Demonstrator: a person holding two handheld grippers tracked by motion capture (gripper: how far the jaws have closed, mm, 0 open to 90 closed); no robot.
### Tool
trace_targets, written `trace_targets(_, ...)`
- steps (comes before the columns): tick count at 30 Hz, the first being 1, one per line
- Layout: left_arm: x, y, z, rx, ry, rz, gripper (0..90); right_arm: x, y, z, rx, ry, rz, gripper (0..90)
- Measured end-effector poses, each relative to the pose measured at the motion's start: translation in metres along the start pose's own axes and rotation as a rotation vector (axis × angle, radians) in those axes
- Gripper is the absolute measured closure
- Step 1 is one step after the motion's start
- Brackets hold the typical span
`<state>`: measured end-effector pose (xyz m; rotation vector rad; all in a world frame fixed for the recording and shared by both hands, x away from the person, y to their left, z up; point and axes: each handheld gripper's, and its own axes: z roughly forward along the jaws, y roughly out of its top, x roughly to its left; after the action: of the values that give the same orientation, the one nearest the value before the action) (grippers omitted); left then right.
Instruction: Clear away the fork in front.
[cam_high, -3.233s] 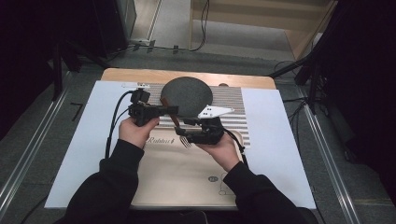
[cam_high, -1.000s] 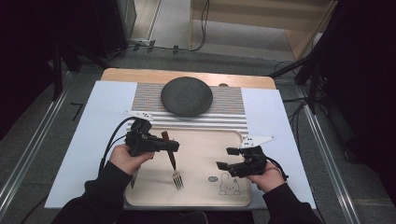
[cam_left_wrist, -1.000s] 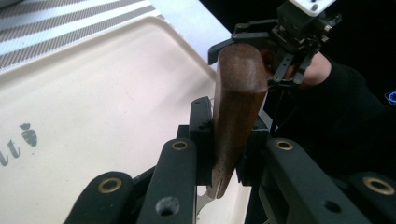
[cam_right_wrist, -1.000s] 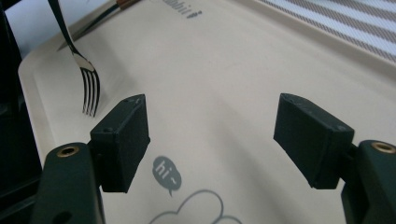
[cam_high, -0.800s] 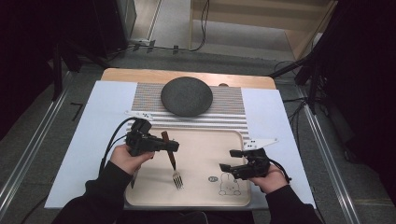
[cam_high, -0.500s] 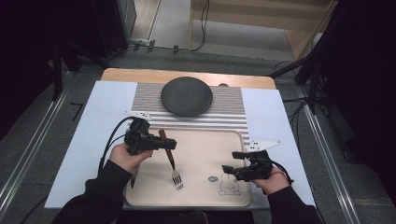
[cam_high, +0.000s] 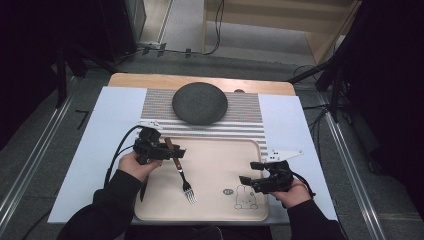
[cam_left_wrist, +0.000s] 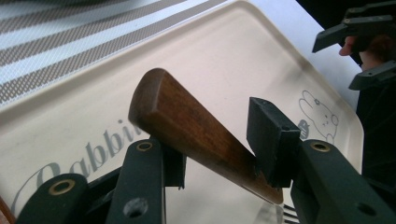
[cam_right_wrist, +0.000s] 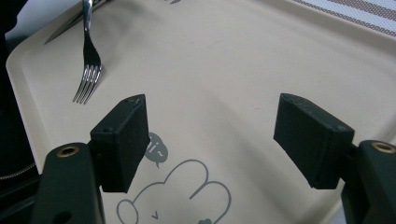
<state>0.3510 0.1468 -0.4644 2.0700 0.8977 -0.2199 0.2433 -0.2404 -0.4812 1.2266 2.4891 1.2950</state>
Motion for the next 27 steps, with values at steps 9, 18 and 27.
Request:
trace_targets(9, 0.015, -0.004, 0.011, 0.017, 0.041, -0.016, 53.1, 0.0, 0.0, 0.001, 0.006, -0.003, -0.002, 24.7)
trace_targets(18, 0.021, -0.007, 0.023, 0.028, 0.099, 0.012, 44.8, 0.0, 0.0, 0.002, 0.008, -0.005, -0.004, 24.7)
trace_targets(27, 0.021, -0.008, 0.026, 0.041, 0.155, 0.048, 38.0, 0.0, 0.0, 0.001, 0.009, -0.005, -0.005, 24.8)
